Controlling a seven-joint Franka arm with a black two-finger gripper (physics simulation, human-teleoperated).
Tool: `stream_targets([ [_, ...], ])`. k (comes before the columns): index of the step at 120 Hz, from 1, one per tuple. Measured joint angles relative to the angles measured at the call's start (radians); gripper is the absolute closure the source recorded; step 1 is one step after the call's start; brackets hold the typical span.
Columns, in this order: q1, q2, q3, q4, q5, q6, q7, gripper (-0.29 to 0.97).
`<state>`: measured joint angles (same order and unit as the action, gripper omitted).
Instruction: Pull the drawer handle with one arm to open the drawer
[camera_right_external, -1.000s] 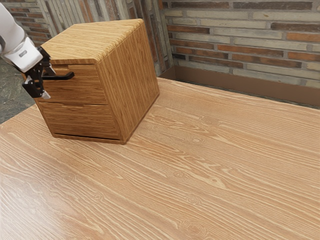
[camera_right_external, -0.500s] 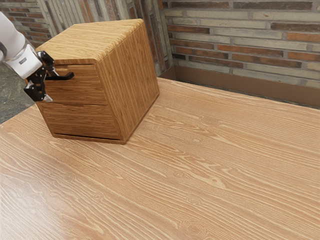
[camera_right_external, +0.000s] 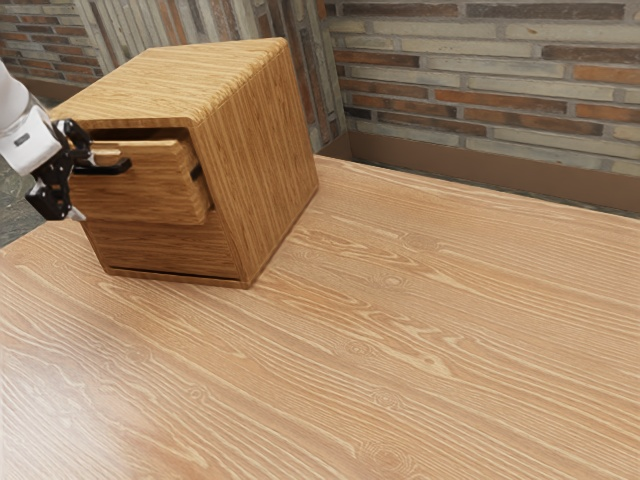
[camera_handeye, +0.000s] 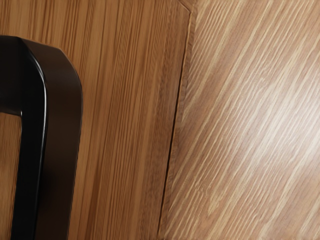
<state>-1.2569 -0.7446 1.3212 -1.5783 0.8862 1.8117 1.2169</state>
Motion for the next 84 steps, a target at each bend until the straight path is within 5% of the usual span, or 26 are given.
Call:
stream_targets([
  [84, 0.362, 0.020, -0.230, -0.224, -0.123, 0.026, 0.012, 0.02],
])
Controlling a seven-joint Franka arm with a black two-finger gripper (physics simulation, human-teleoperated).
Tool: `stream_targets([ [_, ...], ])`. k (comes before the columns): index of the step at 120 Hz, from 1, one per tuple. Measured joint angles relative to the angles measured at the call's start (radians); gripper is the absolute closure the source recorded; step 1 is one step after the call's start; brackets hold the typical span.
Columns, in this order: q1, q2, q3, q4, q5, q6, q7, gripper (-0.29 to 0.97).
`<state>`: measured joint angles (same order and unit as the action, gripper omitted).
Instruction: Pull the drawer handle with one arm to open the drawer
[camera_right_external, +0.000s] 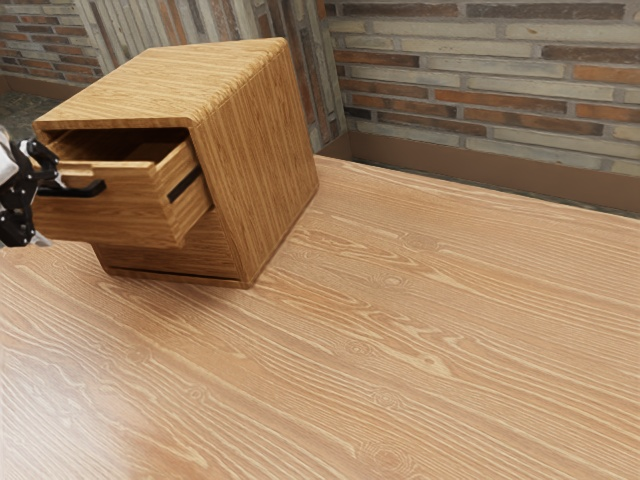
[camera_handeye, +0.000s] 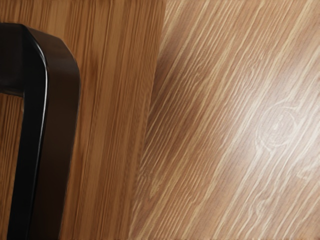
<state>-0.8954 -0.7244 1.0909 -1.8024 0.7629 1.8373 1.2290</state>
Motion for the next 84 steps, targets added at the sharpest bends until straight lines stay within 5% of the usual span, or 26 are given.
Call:
stream_targets([
  [84, 0.287, -0.002, -0.209, -0.173, -0.104, 0.024, 0.009, 0.02],
])
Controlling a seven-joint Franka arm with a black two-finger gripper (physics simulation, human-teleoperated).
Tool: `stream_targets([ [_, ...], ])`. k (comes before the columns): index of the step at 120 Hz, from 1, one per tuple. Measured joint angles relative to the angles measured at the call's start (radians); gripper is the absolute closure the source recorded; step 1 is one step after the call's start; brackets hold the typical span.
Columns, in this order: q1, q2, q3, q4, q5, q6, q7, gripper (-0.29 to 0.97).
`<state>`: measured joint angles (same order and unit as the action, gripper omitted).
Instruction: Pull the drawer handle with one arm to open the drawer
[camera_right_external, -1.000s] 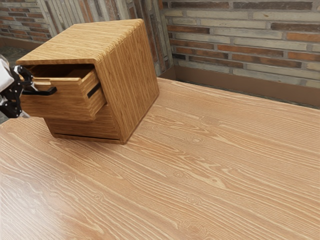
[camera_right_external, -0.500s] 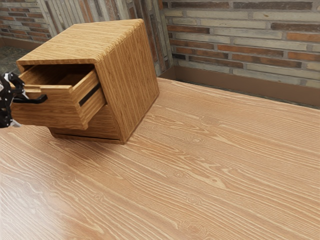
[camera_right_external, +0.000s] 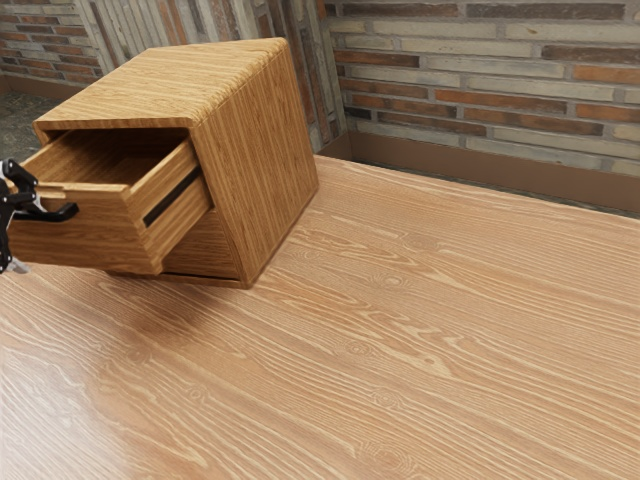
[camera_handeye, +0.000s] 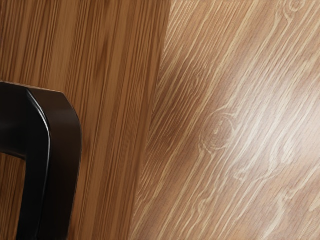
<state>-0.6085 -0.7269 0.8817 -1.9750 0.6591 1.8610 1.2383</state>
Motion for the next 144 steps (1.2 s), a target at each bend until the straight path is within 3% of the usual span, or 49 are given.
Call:
stream_targets([
  [34, 0.086, -0.065, -0.061, -0.061, -0.011, 0.002, 0.004, 0.07],
  [88, 0.187, -0.134, -0.129, -0.142, -0.016, 0.003, 0.008, 0.01],
  [144, 0.222, -0.159, -0.192, -0.152, -0.028, 0.003, 0.009, 0.00],
])
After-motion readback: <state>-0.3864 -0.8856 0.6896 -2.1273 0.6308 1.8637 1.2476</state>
